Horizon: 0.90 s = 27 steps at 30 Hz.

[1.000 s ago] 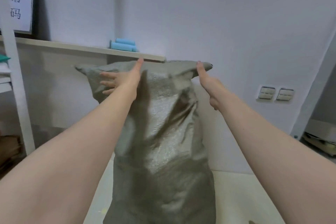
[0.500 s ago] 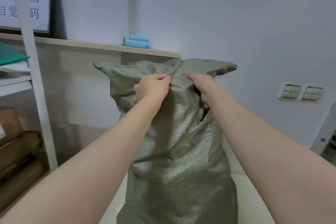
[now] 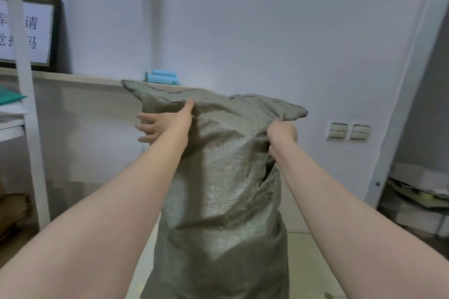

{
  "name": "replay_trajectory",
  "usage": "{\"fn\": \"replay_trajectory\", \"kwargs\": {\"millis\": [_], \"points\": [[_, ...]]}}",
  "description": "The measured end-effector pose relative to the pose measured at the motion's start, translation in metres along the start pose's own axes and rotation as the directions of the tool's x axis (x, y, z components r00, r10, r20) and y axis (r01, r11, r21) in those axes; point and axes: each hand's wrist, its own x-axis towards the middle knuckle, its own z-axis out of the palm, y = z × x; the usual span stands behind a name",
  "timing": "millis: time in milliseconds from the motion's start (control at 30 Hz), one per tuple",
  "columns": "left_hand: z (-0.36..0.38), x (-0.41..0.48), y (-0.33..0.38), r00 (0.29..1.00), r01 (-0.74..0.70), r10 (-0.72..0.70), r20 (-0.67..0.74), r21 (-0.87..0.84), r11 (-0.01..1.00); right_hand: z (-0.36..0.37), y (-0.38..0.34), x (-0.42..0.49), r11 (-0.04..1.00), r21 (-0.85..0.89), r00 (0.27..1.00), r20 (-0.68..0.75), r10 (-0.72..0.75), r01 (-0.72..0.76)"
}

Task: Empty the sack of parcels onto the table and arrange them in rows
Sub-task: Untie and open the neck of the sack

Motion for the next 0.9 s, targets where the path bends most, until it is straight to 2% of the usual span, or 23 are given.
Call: {"fn": "replay_trajectory", "kwargs": {"millis": [67,133,200,400,533,667,833,900], "points": [[-0.003,0.007,-0.002,0.995,0.058,-0.049,0.09,-0.095,0.994,-0.009,-0.002,-0.003,0.99,0.134,0.997,-0.06,0.052,-0.044],[0.001,0.014,-0.008,0.985,0.076,-0.035,0.169,-0.246,0.966,-0.019,-0.009,-0.004,0.969,0.245,0.993,-0.108,0.04,-0.012],[0.003,0.018,-0.013,0.989,0.041,0.011,0.145,-0.35,0.936,-0.025,-0.012,0.001,0.956,0.292,0.994,-0.111,0.001,0.031],[0.001,0.004,-0.01,0.996,-0.036,0.072,0.05,-0.516,0.856,-0.039,-0.027,0.014,0.945,0.282,0.984,-0.115,-0.137,0.165],[0.009,-0.001,-0.002,0.99,-0.055,0.128,0.066,-0.647,0.761,-0.038,-0.036,0.018,0.918,0.327,0.974,-0.093,-0.205,0.224],[0.016,0.009,0.004,0.965,-0.073,0.237,0.11,-0.758,0.649,-0.03,-0.052,0.025,0.852,0.447,0.957,-0.045,-0.285,0.275],[0.018,0.019,0.019,0.918,-0.069,0.362,0.165,-0.831,0.553,-0.023,-0.062,0.034,0.766,0.576,0.932,0.018,-0.361,0.285],[0.023,0.028,0.011,0.907,-0.08,0.385,0.17,-0.828,0.554,-0.023,-0.054,0.039,0.748,0.607,0.927,0.048,-0.371,0.268]]}}
